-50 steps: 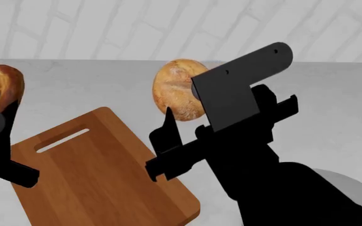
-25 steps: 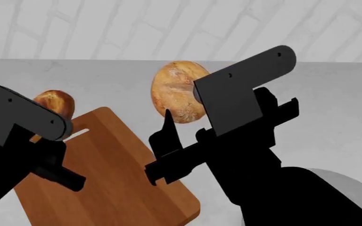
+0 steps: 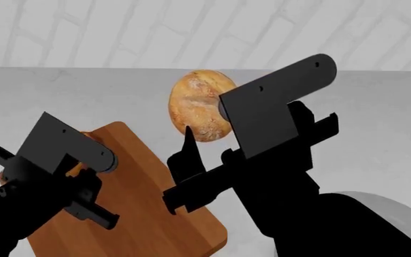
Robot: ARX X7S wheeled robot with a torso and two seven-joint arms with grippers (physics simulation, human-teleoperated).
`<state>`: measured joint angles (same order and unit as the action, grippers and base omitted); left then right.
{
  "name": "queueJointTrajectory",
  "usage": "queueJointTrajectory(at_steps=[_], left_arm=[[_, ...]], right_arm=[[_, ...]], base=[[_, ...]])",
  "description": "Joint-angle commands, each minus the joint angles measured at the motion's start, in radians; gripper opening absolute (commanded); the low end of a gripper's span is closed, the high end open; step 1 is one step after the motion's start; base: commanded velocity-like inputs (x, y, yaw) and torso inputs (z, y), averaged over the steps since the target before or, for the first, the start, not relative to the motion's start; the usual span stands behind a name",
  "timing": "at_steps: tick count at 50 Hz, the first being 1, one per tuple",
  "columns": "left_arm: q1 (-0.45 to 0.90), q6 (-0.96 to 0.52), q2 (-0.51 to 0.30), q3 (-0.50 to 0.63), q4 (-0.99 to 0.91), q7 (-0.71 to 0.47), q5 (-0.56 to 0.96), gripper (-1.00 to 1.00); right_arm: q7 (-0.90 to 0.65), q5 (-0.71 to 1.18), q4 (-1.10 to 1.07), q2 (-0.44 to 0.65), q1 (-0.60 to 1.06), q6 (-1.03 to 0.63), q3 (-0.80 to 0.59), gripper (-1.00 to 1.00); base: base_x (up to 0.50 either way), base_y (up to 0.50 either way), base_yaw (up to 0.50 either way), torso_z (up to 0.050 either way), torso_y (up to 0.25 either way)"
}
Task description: Place all breads on the cutting board.
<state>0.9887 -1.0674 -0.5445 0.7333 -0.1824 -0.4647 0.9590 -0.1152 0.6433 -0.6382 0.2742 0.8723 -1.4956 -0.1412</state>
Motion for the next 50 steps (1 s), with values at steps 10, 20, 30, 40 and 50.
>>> queueJointTrajectory(at_steps=[10,20,30,40,50], left_arm=[[0.008,0.013,0.026,0.045,0.062,0.024,-0.038,-1.0],[0.008,0.033,0.041,0.073,0.098,0.046,-0.065,-1.0],[0.005,0.036,0.045,0.082,0.105,0.048,-0.07,-1.0],[0.002,0.045,0.048,0.091,0.116,0.054,-0.077,-1.0],[0.002,0.05,0.053,0.097,0.126,0.062,-0.078,-1.0]], right_arm=[[-0.008,0.019,0.002,0.013,-0.004,0.012,0.003,-1.0],[-0.013,0.029,0.011,0.018,-0.003,0.022,-0.004,-1.0],[-0.016,0.037,0.015,0.023,-0.011,0.035,-0.003,-1.0],[-0.023,0.059,0.01,0.02,-0.01,0.026,0.008,-1.0],[-0.026,0.067,0.016,0.027,-0.015,0.037,0.01,-1.0]], base=[[0.0,0.0,0.0,0.0,0.0],[0.0,0.0,0.0,0.0,0.0],[0.0,0.0,0.0,0.0,0.0],[0.0,0.0,0.0,0.0,0.0],[0.0,0.0,0.0,0.0,0.0]])
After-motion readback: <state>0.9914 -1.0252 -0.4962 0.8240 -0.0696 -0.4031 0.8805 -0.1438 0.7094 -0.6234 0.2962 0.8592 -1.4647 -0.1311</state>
